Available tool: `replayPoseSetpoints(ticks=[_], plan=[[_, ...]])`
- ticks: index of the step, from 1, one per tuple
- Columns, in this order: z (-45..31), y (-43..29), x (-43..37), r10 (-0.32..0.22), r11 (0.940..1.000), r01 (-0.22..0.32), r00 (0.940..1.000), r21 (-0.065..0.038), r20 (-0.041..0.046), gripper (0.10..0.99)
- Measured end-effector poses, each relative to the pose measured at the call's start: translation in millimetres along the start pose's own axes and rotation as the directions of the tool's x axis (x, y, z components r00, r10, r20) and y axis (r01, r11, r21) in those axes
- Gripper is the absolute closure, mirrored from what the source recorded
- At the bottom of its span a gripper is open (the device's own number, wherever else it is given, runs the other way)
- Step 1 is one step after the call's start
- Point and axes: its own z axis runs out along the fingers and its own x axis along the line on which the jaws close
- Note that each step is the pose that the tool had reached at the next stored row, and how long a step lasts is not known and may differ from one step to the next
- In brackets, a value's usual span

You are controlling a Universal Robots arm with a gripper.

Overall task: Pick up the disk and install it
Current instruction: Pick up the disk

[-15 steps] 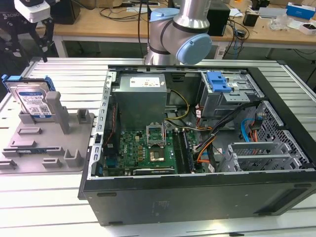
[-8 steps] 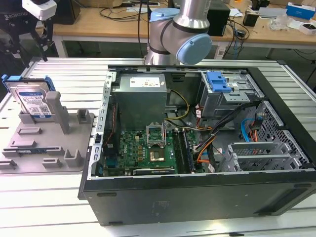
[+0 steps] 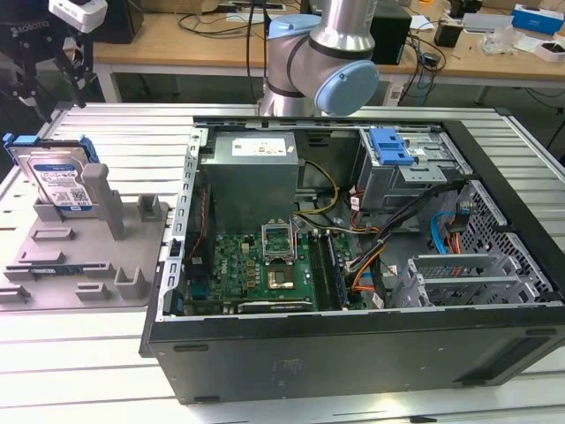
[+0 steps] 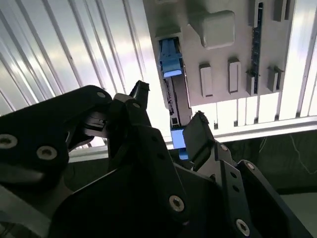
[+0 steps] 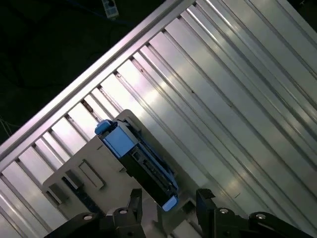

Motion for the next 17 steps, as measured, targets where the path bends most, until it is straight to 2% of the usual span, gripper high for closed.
replayPoseSetpoints(ticks=[2,5,7,10,14,15,17], plan=[[0.1,0.1,-0.2,-0.041,0.9992,0.041,0.9992,0.000,-0.0017,0.529],[0.3,0.2,-0.3,-0.103,0.9947,0.103,0.9947,-0.001,-0.0045,0.529],[0.6,0.4,-0.4,-0.144,0.9896,0.144,0.9896,0.005,-0.0091,0.529],[1.2,0.3,-0.5,-0.181,0.9834,0.181,0.9835,0.015,-0.0064,0.529],[2.2,0.5,-0.7,-0.251,0.9678,0.251,0.9679,0.015,-0.0094,0.529],[2.4,0.5,-0.7,-0.271,0.9623,0.271,0.9624,0.015,-0.0102,0.529],[2.9,0.6,-0.8,-0.325,0.9455,0.325,0.9456,0.014,-0.0126,0.529]])
